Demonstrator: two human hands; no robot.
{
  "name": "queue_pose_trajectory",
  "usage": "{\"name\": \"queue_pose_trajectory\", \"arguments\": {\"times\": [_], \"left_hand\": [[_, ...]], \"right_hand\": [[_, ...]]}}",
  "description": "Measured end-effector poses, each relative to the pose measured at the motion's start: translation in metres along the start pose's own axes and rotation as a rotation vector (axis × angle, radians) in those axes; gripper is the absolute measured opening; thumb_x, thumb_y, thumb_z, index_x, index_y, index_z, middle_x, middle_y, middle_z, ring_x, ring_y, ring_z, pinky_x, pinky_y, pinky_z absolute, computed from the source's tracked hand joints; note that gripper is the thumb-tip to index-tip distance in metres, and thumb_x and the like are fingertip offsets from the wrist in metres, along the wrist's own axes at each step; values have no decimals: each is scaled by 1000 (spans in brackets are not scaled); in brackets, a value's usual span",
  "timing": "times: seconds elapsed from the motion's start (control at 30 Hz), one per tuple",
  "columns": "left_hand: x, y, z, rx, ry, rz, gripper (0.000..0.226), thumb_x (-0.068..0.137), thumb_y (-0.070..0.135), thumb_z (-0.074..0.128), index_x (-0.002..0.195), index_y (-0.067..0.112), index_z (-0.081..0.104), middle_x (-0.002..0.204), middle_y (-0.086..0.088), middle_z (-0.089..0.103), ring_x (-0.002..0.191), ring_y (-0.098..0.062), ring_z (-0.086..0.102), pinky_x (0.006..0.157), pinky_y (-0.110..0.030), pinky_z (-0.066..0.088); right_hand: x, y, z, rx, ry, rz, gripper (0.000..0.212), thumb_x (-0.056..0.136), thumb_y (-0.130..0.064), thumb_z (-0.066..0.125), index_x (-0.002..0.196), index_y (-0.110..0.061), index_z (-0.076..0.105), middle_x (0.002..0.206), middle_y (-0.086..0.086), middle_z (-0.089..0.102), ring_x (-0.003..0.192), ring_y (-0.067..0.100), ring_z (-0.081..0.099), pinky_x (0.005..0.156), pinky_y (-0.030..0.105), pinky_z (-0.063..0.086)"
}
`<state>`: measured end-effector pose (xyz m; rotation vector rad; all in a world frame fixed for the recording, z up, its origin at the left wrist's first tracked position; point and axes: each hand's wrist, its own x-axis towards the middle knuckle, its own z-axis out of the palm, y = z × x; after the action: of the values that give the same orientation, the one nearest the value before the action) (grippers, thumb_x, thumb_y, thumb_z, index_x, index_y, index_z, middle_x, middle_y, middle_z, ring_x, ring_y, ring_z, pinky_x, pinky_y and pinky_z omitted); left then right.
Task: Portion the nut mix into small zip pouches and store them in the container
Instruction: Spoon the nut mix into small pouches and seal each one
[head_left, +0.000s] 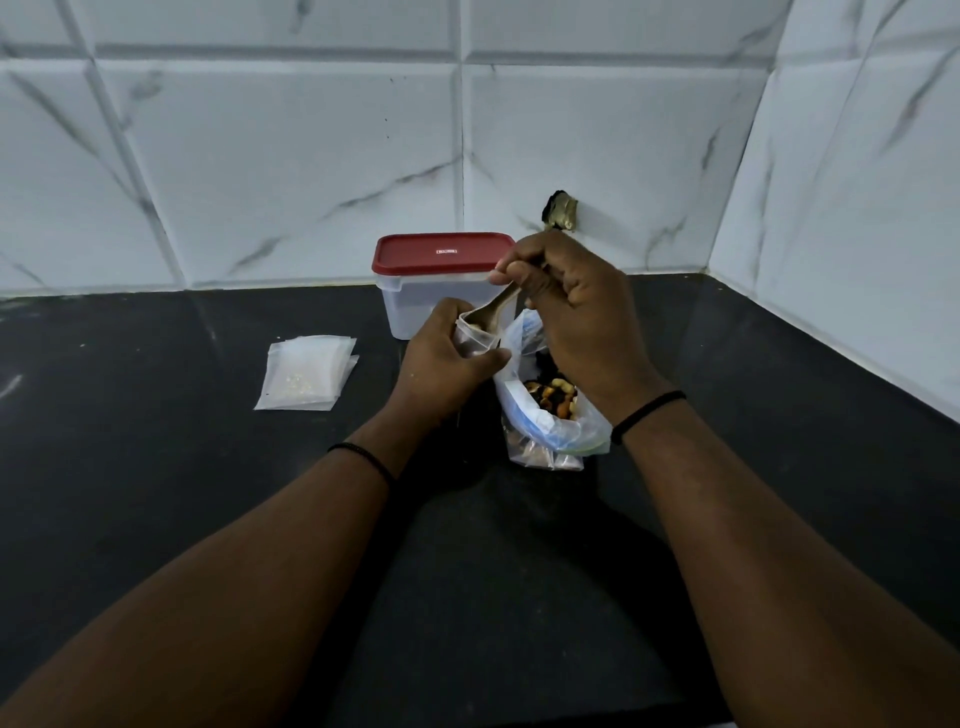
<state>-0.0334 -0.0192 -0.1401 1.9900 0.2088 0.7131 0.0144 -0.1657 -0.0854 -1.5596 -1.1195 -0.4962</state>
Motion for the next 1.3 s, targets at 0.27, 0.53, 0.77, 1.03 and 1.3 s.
{"name": "queue_pose_trajectory", "arguments": {"times": [0.27, 0.53, 0.77, 1.03, 1.3], "left_hand": [[1, 1, -1, 11, 11, -12, 41, 82, 21, 79, 113, 24, 52, 100, 14, 59, 90, 0, 58, 68, -14, 43], [0, -2, -1, -3, 112, 9, 46, 80, 27, 80, 113, 21, 49, 109, 2, 63, 97, -9, 62, 79, -25, 53], [2, -4, -3, -36, 103, 9, 63, 77, 43, 82, 122, 21, 43, 115, 1, 60, 103, -14, 62, 86, -34, 55], [3, 8, -5, -241, 117, -98, 87, 75, 91, 23, 124, 20, 35, 105, -9, 53, 91, -18, 58, 89, -44, 50], [-3, 13, -11, -530, 9, -141, 127, 55, 101, 40, 125, -5, 39, 93, -28, 57, 81, -31, 62, 67, -38, 56]], "right_hand": [[4, 6, -14, 103, 195, -4, 10, 101, -15, 56, 102, -8, 64, 97, 4, 73, 97, 16, 72, 75, 26, 55], [1, 50, -25, -274, 384, 691, 27, 92, -38, 53, 88, -17, 70, 83, -2, 72, 82, 20, 69, 74, 34, 54], [-5, 50, -23, -599, 163, 755, 31, 84, -47, 61, 98, -22, 74, 102, 4, 71, 99, 27, 65, 86, 37, 54], [-5, 8, -17, -763, 238, 403, 19, 92, -33, 64, 102, -19, 70, 108, 10, 62, 105, 30, 56, 85, 42, 50], [-23, -29, 39, -396, -10, 314, 30, 91, -44, 65, 92, -16, 72, 81, -3, 73, 75, 13, 68, 72, 36, 56]]}}
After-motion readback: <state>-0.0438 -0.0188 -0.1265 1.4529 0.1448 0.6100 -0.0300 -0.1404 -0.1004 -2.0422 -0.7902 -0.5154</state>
